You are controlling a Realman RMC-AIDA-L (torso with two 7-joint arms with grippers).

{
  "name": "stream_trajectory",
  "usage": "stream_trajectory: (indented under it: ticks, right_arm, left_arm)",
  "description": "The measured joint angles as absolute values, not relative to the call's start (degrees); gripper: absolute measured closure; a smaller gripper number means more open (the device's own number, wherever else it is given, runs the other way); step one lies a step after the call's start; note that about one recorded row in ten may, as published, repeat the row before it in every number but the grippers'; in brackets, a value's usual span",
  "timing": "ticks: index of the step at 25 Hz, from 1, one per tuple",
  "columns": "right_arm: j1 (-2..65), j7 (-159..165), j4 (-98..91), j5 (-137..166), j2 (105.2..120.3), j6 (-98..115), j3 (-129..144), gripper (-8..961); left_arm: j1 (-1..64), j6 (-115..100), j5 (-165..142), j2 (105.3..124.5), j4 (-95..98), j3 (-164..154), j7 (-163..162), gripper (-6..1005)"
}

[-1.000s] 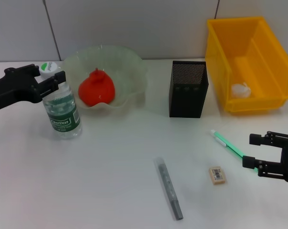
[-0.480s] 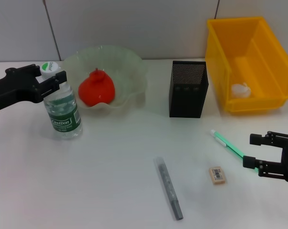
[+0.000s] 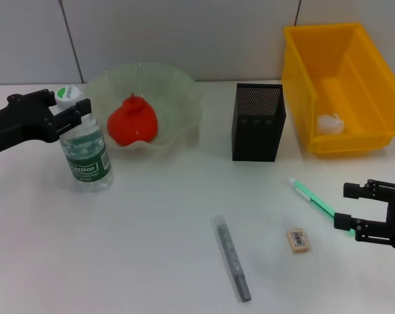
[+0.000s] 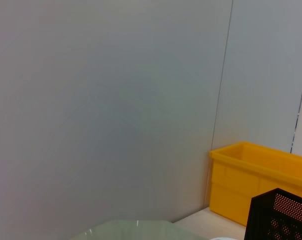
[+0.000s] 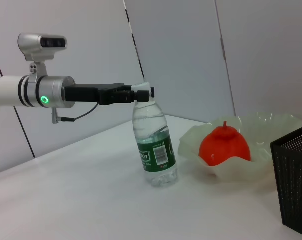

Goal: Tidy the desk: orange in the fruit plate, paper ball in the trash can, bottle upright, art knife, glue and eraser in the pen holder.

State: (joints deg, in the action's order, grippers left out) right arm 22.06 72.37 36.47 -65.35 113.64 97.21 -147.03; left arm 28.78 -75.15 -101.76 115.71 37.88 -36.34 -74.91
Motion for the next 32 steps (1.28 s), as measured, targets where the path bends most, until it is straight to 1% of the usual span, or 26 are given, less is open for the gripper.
stream_trajectory:
  ticks: [9, 20, 22, 25, 29, 30, 32]
  right_arm:
    - [22.1, 72.4, 36.5, -65.5, 113.64, 97.2, -147.0, 227]
    - [22.5, 72.4, 36.3, -65.4, 113.64, 97.0, -147.0, 228]
    - [22.5, 72.4, 36.3, -65.4, 113.64, 97.0, -147.0, 228]
    - [22.5, 72.4, 36.3, -65.4, 113.64, 96.9, -147.0, 227]
    - [22.5, 72.4, 36.3, -65.4, 113.64, 96.9, -147.0, 227]
    - [22.5, 72.4, 36.3, -65.4, 113.64, 97.0, -147.0, 227]
    - [22.6, 72.4, 36.2, -65.4, 113.64, 97.0, -147.0, 227]
  left_arm:
    - [28.7, -74.9, -101.7, 115.83, 37.9, -36.3, -75.0, 413]
    - [28.6, -74.9, -101.8, 115.84, 38.2, -36.4, -76.0, 268]
    - [28.6, -75.5, -101.6, 115.82, 38.8, -36.1, -77.0, 220]
    - [28.6, -77.6, -101.1, 115.21, 41.1, -36.0, -81.8, 149]
    - [29.1, -86.8, -99.5, 113.87, 45.8, -35.8, -89.9, 149]
    - [29.1, -92.0, -98.5, 113.77, 48.5, -35.9, -91.8, 149]
    - [29.2, -95.4, -98.0, 113.75, 50.1, -36.1, -92.9, 149]
